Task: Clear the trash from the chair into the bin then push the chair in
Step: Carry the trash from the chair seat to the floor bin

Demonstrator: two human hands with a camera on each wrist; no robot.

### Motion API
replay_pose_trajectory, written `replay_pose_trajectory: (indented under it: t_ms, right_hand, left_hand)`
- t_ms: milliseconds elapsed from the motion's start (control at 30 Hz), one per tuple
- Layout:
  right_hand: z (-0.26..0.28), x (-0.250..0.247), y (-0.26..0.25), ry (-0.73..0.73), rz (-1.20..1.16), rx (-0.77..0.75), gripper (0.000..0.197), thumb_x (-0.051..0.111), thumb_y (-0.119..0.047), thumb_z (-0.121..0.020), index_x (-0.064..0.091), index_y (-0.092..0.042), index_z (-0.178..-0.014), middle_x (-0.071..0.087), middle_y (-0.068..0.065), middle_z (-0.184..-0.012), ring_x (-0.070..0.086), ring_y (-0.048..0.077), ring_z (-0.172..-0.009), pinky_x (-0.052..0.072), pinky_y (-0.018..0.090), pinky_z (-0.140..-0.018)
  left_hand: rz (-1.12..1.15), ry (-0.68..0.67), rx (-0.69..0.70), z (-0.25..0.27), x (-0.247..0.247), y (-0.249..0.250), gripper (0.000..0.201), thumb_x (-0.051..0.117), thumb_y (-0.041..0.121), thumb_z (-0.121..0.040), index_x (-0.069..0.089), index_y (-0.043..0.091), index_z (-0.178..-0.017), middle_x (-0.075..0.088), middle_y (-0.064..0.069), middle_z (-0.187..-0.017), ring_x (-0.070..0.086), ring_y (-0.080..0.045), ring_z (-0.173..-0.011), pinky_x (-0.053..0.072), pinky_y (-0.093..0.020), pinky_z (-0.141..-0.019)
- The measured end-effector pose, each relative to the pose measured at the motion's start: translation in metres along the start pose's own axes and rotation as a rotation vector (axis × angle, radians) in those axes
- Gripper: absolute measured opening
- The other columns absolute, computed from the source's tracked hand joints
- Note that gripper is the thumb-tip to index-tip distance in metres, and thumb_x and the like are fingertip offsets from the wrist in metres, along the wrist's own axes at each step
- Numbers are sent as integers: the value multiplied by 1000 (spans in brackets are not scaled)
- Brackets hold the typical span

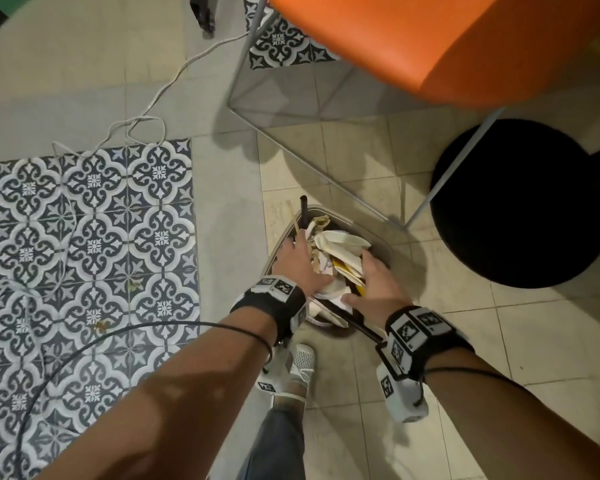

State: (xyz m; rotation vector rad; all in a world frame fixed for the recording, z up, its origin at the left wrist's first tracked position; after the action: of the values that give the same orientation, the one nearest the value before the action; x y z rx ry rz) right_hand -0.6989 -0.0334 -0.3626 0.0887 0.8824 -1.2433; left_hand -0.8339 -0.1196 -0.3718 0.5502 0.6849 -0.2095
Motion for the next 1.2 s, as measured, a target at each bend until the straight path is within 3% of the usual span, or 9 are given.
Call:
replay_pose_trajectory:
  t_ms: [133,333,467,600,800,867,967,1067,1200]
  right_hand:
    - [25,-19,4,37,-48,7,88,70,-23,-81,17,-26,-151,39,5,-145,45,24,-129,40,40,-106]
    - [98,-63,46,66,-132,94,79,64,-27,-88,17,-21,-151,27,8,-154,33,25,-139,32,36,-110]
    - [158,-98,104,152,-219,105,68,66,-33,-83,36,-19,-142,43,11,-141,47,27,-127,42,37,-102]
    - [238,-133,191,234,-295,122,62,65,-28,-85,39,-17,-141,41,8,-141,46,25,-127,40,33,-102]
    - [385,-170,364,476,-442,150,46,61,-21,-89,51,-18,-133,47,4,-133,49,19,-122,34,21,-99]
    - [435,-178,423,581,-491,184,40,59,-17,-90,54,-21,-129,51,3,-131,51,19,-120,36,25,-103]
    - [510,-184,507,766,-559,335,28,59,-16,-91,60,-21,-119,58,7,-124,58,26,-110,46,42,-97]
    - [578,-178,578,926,-580,485,31,59,-9,-90,59,-7,-121,54,17,-127,54,34,-114,44,43,-96]
    - [630,-162,655,1023,-600,691,46,69,-18,-83,55,-17,-126,48,9,-132,50,30,-118,43,35,-94]
  left_hand:
    - [-145,21,14,22,-13,19,99,75,38,-71,17,12,-148,30,-15,-145,32,-32,-135,35,-42,-110]
    - [-279,100,205,95,-9,90,61,61,26,-82,40,11,-137,37,-17,-139,37,-34,-129,33,-39,-108]
    - [-288,102,302,155,27,164,59,58,29,-84,41,10,-137,33,-16,-143,31,-32,-135,29,-37,-112]
    - [-215,71,442,236,90,253,50,62,26,-84,51,10,-130,38,-19,-140,35,-33,-133,32,-37,-110]
    - [-150,-38,698,360,237,386,33,59,16,-86,61,11,-118,45,-17,-137,42,-31,-129,38,-36,-103]
    - [-116,-97,746,394,285,423,31,57,18,-86,62,15,-116,45,-13,-137,42,-29,-129,39,-37,-105]
    - [-55,-169,815,440,344,473,25,57,18,-85,65,18,-109,50,-9,-128,45,-24,-123,39,-39,-105]
    - [-94,-251,924,476,393,514,20,56,13,-88,67,19,-104,56,-5,-118,51,-19,-113,41,-31,-100]
    - [-224,-358,1017,504,448,556,22,55,16,-89,64,21,-109,54,-1,-121,51,-18,-114,40,-22,-95]
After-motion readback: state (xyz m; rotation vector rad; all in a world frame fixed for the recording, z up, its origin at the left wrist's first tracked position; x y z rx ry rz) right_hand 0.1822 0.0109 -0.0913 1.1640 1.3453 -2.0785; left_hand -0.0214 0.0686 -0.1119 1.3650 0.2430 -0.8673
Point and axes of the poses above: each hand's wrist, its own z-axis away from the middle knuckle, its own x-axis out of the palm, y = z × x, the point moved 7 cm from there along -z, towards the middle knuckle
